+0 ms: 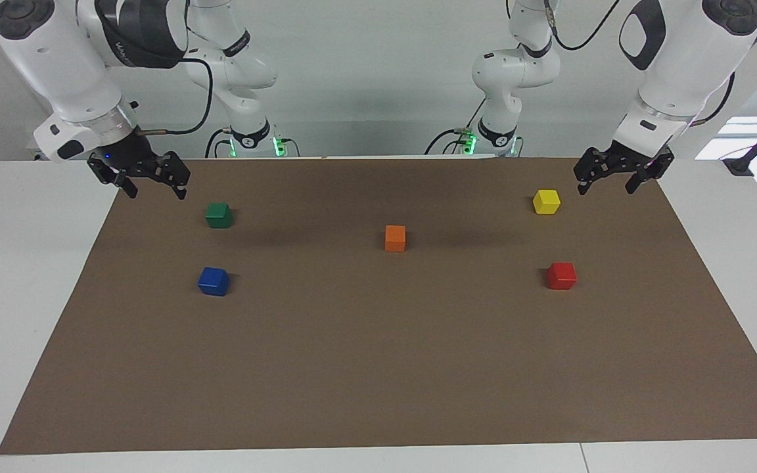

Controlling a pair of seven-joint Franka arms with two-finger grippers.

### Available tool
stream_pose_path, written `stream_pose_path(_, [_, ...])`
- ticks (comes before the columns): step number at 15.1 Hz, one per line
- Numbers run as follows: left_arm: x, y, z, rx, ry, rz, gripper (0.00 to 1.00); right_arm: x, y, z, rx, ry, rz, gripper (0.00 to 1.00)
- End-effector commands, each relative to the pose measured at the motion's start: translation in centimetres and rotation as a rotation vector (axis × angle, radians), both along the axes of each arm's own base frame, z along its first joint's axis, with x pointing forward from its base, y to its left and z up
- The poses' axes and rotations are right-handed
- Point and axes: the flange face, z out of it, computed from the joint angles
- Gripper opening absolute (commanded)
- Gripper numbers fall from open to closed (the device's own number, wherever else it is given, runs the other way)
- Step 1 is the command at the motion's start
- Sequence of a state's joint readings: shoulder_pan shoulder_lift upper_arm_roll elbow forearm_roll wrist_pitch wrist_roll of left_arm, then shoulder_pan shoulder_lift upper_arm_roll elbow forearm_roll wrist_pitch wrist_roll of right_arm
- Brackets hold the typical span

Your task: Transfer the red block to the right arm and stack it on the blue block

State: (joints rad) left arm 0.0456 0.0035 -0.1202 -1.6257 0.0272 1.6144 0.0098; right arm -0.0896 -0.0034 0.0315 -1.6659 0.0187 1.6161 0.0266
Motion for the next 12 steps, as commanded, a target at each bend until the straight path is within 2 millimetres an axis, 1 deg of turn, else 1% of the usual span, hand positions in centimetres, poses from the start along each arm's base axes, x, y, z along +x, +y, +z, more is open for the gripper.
stream_pose_path(1, [0.2,-0.1,0.2,-0.002,-0.004,0.008,1.00,-0.2,-1.6,0.2,0.013,0.001,-0.004,1.00])
stream_pose_path(7, [0.0,-0.2,0.2,0.001,0.002,0.009,1.00,-0.2,-1.7,0.1,0.014,0.004,-0.008,1.00])
stream_pose_path(9, [0.3,0.0,0.1,-0.002,-0.034,0.037,1.00,-0.3,-1.7,0.0,0.014,0.007,-0.002,1.00])
stream_pose_path(10, [0.7,-0.1,-0.1,-0.005,-0.066,0.036,1.00,-0.2,-1.4,0.2,0.023,-0.001,0.005,1.00])
stream_pose_path(11, [1.0,0.3,-1.2,-0.006,-0.077,0.041,1.00,0.0,-1.0,0.5,0.050,-0.016,0.010,1.00])
stream_pose_path(12, [1.4,0.4,-2.1,-0.007,-0.086,0.040,1.00,0.1,-0.5,0.8,0.128,-0.033,0.027,1.00])
